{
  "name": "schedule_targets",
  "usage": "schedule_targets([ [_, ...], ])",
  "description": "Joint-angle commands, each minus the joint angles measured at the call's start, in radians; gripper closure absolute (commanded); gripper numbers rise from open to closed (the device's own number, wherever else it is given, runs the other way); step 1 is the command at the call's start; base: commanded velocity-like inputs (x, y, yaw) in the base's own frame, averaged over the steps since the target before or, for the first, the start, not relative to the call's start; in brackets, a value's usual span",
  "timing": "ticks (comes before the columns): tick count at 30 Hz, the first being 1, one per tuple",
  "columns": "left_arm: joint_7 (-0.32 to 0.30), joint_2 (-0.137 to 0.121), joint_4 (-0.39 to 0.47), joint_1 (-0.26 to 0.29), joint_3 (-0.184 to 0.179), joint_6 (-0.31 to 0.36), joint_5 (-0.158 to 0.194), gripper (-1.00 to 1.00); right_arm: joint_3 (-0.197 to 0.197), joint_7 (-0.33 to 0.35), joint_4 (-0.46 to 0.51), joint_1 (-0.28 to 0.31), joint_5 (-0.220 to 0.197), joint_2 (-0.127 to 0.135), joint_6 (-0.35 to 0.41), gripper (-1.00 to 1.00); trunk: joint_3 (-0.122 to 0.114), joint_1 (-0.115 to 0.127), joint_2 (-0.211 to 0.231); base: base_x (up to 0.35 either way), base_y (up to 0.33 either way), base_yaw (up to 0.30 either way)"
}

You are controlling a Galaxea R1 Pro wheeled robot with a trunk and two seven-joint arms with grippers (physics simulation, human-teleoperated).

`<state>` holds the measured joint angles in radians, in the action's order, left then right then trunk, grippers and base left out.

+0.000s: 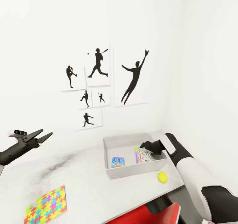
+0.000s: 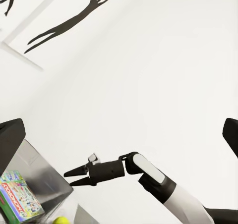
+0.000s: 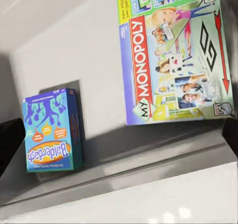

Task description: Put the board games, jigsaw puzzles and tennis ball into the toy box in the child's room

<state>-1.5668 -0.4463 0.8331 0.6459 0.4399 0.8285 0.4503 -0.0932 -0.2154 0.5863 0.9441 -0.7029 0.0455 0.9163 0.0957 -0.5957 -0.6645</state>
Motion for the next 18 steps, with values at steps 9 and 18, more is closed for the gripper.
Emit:
schedule_targets([
  [9,-0.004,0.0,0.0,0.0,0.0,0.01,-0.001,-1.0,-0.006,-0.009,0.001,0.0,-0.01,0.003,-0.003,-1.0,-0.013,0.0,-0.002,-0.229,0.15,0.0],
  [18,-0.004,0.0,0.0,0.0,0.0,0.008,-0.001,-1.0,-0.005,-0.009,0.032,0.001,-0.012,0.004,-0.004,-1.0,-0.028,0.0,-0.002,-0.052,0.023,0.0],
])
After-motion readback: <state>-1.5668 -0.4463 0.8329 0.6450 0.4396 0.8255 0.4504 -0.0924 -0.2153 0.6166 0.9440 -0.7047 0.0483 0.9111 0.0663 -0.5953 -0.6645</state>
